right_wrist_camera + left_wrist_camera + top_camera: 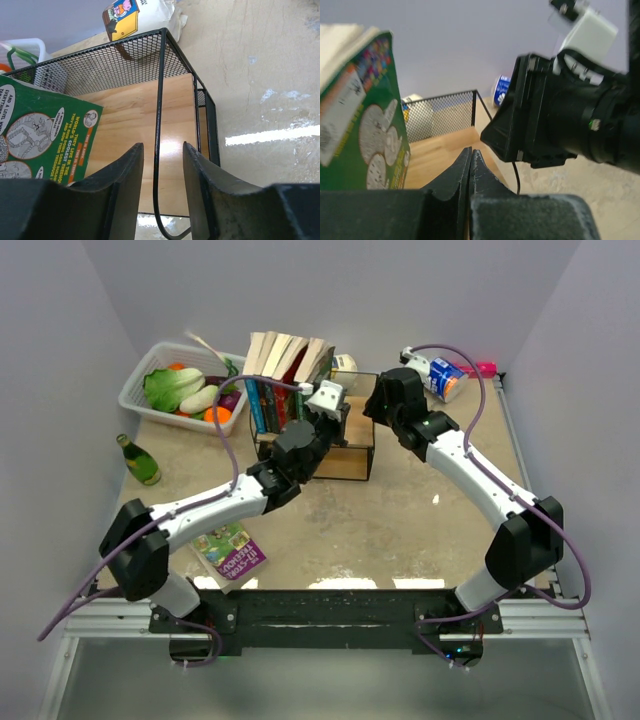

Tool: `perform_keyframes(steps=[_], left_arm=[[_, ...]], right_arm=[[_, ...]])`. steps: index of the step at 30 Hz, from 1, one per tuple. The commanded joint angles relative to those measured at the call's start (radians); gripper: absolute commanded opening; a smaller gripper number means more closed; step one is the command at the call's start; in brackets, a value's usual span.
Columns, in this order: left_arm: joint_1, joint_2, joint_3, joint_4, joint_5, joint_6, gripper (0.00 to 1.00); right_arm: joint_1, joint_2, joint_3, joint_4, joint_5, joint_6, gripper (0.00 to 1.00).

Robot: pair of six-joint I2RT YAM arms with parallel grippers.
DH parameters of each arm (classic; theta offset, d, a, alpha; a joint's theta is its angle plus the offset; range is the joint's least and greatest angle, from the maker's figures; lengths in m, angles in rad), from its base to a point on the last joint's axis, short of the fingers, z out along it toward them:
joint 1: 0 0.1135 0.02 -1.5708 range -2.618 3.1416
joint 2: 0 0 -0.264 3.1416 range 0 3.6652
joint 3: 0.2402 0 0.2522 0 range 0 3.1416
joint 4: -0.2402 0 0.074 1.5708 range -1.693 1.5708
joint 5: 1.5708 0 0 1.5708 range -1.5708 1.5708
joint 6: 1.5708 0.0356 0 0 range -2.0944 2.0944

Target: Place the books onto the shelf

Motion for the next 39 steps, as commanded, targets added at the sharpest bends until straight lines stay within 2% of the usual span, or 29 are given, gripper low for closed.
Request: perform_keyframes(steps=[1, 2, 8, 9, 12, 18, 30, 39], left_arm=[[-0.003, 0.072, 0.083, 0.028, -0.076, -0.003, 0.00], [-0.003, 0.084, 0.094, 0.033, -0.099, 0.000, 0.00], [0.005, 0.202, 0.132, 0.066, -0.234, 0.012, 0.00], [0.009, 0.215, 0.137, 0.077, -0.249, 0.010, 0.00], [0.020, 0.270, 0.162, 0.073, -0.300, -0.009, 0.00], [0.052, 0.330, 0.177, 0.063, -0.346, -0.052, 0.00], [0.083, 0.401, 0.254, -0.009, -0.508, -0.042, 0.00], [0.115, 0.430, 0.307, -0.082, -0.559, -0.042, 0.00]], right_arm=[[-0.004, 0.002, 0.003, 0.030, -0.009, 0.003, 0.35], [-0.003, 0.002, 0.002, 0.030, -0.011, 0.003, 0.28], [-0.003, 0.004, -0.009, 0.028, -0.012, 0.009, 0.11], [-0.004, 0.002, -0.009, 0.027, -0.012, 0.009, 0.06], [-0.004, 0.000, -0.009, 0.027, -0.014, 0.013, 0.00], [-0.003, -0.003, -0.019, 0.024, -0.018, 0.017, 0.00], [-0.004, 0.002, -0.030, 0.030, -0.035, 0.029, 0.00], [-0.004, 0.004, -0.032, 0.031, -0.034, 0.029, 0.00]])
